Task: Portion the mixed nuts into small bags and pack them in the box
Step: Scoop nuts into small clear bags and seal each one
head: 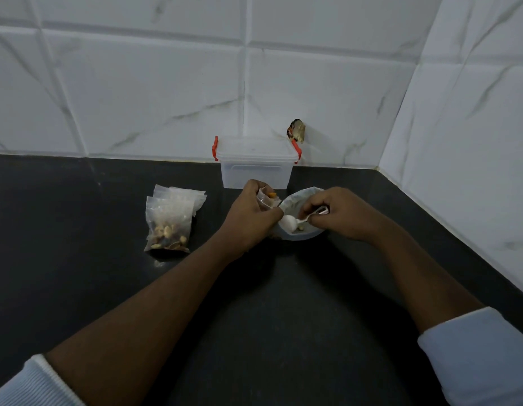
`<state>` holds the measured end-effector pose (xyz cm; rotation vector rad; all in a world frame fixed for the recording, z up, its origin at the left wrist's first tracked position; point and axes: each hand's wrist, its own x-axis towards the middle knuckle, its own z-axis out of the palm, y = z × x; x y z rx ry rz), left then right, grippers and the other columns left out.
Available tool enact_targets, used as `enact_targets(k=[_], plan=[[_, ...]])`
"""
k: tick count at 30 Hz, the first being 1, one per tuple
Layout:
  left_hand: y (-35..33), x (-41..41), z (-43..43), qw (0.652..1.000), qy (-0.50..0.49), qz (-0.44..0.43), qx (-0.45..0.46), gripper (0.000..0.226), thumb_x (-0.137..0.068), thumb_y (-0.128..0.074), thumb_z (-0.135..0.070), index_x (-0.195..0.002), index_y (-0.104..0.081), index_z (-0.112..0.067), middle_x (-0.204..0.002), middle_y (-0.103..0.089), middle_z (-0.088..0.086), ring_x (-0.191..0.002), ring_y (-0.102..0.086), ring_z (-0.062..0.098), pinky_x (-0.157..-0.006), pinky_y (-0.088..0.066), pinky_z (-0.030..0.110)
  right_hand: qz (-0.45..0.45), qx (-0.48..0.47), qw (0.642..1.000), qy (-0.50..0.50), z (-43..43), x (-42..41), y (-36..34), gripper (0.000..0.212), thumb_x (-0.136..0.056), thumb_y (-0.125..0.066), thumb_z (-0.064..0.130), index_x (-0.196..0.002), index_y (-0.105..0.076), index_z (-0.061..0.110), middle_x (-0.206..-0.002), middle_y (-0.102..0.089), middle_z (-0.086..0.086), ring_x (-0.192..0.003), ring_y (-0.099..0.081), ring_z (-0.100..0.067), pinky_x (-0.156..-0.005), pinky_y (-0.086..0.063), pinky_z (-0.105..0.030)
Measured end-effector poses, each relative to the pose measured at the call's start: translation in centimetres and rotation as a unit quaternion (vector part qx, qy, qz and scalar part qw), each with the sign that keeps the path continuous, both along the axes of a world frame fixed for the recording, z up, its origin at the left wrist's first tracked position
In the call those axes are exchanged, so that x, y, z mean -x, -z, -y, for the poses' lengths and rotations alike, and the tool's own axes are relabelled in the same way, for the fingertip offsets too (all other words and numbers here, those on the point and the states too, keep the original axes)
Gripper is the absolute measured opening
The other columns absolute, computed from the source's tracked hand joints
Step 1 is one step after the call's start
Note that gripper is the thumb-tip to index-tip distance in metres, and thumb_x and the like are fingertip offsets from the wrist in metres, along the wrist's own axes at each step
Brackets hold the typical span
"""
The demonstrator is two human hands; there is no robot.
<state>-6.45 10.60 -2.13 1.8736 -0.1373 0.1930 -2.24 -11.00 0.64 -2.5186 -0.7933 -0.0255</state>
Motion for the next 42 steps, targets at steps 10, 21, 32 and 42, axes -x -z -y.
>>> enact_targets(k=[10, 21, 32, 42], plan=[[0.2, 0.1, -0.1, 0.998, 0.051, 0.017, 0.013, 0.042, -0.092, -0.072, -0.014, -0.121, -0.047, -0.029, -0.121, -0.058, -0.003, -0.105, -0.066, 0.018, -0.085, -0.062, 0.034, 0.051, 0.001, 0.996, 0.069, 0.8, -1.0, 0.6, 0.024, -0.094, -0.065, 0.013, -0.111, -0.078, 0.023, -0.104, -0.070, 0.009, -0.091, -0.062, -0.002, -0.073, -0.041, -0.016], [0.0, 0.2, -0.2, 0.998, 0.059, -0.012, -0.015, 0.054, -0.088, -0.074, -0.003, -0.123, -0.043, -0.029, -0.120, -0.057, -0.003, -0.103, -0.068, 0.020, -0.084, -0.063, 0.040, 0.012, 0.011, 0.998, 0.061, 1.0, 0.0, -0.8, 0.018, -0.091, -0.068, 0.015, -0.097, -0.082, 0.023, -0.090, -0.073, 0.017, -0.084, -0.066, -0.002, -0.071, -0.045, -0.018], [0.3, 0.5, 0.0, 0.998, 0.058, -0.010, 0.005, 0.055, -0.087, -0.074, -0.002, -0.123, -0.042, -0.030, -0.120, -0.056, -0.004, -0.105, -0.066, 0.018, -0.085, -0.063, 0.037, -0.245, -0.213, 0.942, 0.080, -0.4, 0.4, -0.2, 0.015, -0.097, -0.061, 0.005, -0.101, -0.075, 0.003, -0.092, -0.079, -0.015, -0.048, -0.041, -0.006, -0.043, -0.033, -0.020], [0.3, 0.3, -0.1, 0.998, 0.038, -0.014, 0.041, 0.054, -0.087, -0.074, -0.002, -0.120, -0.043, -0.031, -0.120, -0.057, -0.003, -0.105, -0.065, 0.015, -0.073, -0.059, 0.021, -0.287, -0.308, 0.898, 0.130, -0.1, -0.9, 1.1, 0.017, -0.099, -0.060, 0.001, -0.107, -0.076, 0.002, -0.098, -0.077, -0.018, -0.055, -0.048, -0.006, -0.045, -0.038, -0.016]])
